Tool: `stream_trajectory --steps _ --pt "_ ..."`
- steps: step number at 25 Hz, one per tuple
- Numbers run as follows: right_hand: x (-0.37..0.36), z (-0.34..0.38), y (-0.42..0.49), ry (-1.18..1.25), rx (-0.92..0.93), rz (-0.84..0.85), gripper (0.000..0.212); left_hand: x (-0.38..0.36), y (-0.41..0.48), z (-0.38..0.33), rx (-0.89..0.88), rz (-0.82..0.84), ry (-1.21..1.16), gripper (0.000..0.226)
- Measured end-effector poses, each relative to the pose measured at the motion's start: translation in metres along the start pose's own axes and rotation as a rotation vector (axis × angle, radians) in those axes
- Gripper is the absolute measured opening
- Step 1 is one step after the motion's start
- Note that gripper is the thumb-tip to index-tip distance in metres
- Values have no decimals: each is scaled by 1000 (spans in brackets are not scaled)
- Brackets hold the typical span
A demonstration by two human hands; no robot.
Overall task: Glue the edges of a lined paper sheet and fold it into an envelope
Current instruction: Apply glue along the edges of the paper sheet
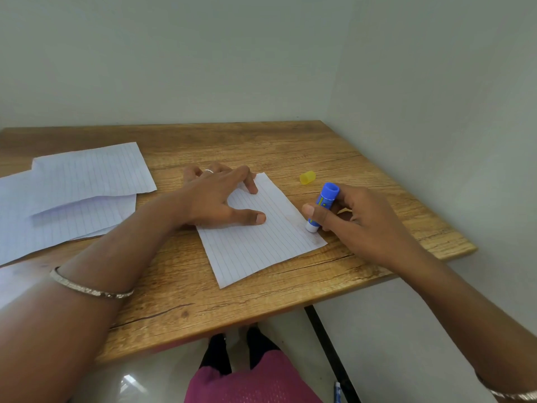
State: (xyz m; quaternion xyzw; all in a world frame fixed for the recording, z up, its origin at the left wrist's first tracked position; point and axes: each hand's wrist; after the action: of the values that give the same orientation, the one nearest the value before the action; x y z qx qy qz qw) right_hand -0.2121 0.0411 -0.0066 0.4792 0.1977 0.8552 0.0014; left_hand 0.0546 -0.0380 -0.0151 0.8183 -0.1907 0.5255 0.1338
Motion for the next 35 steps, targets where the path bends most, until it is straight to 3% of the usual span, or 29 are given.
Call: stream_trajectory --steps 8,19,30,35 --pt "18 2 -11 21 8 84 39 0 -1 1 -5 -1 -5 83" --pt "-45 22 114 24 2 37 38 0 -1 2 -28 -20 50 80" --pt "-28 11 78 -92 73 43 42 2 -2 -1 -6 13 54 84" --pt "-14 10 46 -59 68 45 33 2 -2 1 -7 9 56 82"
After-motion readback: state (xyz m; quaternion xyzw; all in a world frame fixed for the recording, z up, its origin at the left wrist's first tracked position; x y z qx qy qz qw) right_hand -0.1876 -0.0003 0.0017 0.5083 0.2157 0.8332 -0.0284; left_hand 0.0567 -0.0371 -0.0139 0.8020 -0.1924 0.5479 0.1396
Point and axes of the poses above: each hand's wrist, its own y-axis towards the middle knuckle, its own x-axis out of the back of the hand, z = x × y, and after that the axes turned 10 degrees about -y, right-handed
